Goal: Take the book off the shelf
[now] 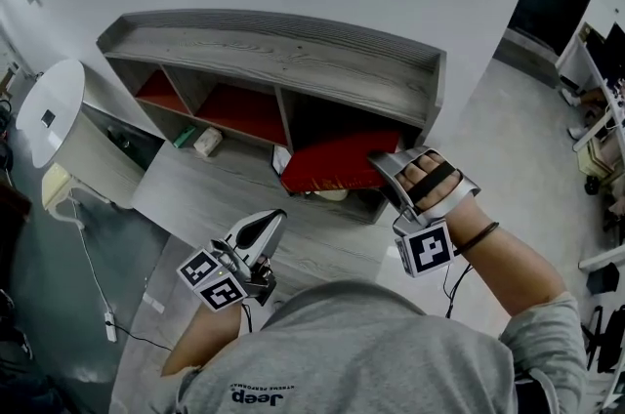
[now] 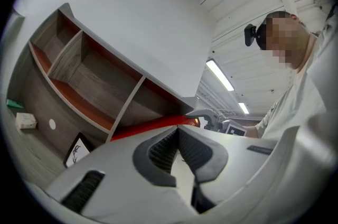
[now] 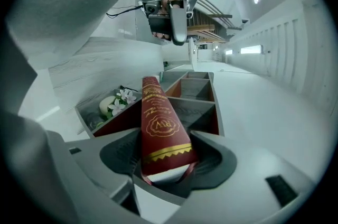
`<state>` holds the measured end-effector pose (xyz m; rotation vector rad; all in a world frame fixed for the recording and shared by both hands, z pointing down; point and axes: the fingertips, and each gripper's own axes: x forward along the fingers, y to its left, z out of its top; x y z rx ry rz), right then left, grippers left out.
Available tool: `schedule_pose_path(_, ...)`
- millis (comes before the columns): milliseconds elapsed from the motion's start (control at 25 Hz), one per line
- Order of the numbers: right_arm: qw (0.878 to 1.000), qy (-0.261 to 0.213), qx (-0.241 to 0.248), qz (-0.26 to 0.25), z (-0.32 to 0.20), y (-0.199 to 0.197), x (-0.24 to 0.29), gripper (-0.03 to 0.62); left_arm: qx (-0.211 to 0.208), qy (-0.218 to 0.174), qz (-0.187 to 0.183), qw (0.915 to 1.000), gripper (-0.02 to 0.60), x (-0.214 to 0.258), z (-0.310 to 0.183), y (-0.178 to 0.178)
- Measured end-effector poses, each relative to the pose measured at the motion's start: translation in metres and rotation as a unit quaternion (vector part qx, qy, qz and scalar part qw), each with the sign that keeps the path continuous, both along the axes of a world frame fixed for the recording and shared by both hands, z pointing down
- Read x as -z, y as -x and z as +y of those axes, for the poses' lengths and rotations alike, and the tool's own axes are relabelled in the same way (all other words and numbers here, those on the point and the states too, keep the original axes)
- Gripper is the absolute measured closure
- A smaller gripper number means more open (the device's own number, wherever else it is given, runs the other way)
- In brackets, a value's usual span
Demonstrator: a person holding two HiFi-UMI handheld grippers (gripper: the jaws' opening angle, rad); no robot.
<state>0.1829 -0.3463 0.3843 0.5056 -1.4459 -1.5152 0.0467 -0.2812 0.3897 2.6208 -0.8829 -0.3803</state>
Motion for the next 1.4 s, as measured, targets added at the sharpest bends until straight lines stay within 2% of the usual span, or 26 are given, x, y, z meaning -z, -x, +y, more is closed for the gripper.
schedule_pose_path(320, 0.999, 0.021, 0.033, -0.002, 0.045, 0.011, 0.006, 0.309, 0.036, -0.024, 0.004, 0.9991, 0.569, 0.018, 0.026, 0.021)
schedule_pose_path(520, 0.996, 0.046, 0.063, -0.045, 0.082, 0.025, 0.023, 0.315, 0.061, -0.032, 0.011, 0.9976, 0.569, 0.027, 0.043, 0.039)
schedule_pose_path(880, 0.988, 0.023, 0.115, -0.097, 0.105, 0.068, 0.065, 0.316, 0.092, -0.063, 0.017, 0.9936, 0.569, 0.054, 0.065, 0.069)
schedule_pose_path(1200, 0.978, 0.027, 0.160, -0.130, 0.093, 0.137, 0.079, 0.316, 0.174, -0.082, 0.017, 0.9812, 0.569, 0.069, 0.093, 0.133)
schedule_pose_path(1400, 0.970, 0.034, 0.195, -0.140, 0.089, 0.192, 0.086, 0.316, 0.245, -0.079, 0.005, 0.9662, 0.569, 0.065, 0.116, 0.181)
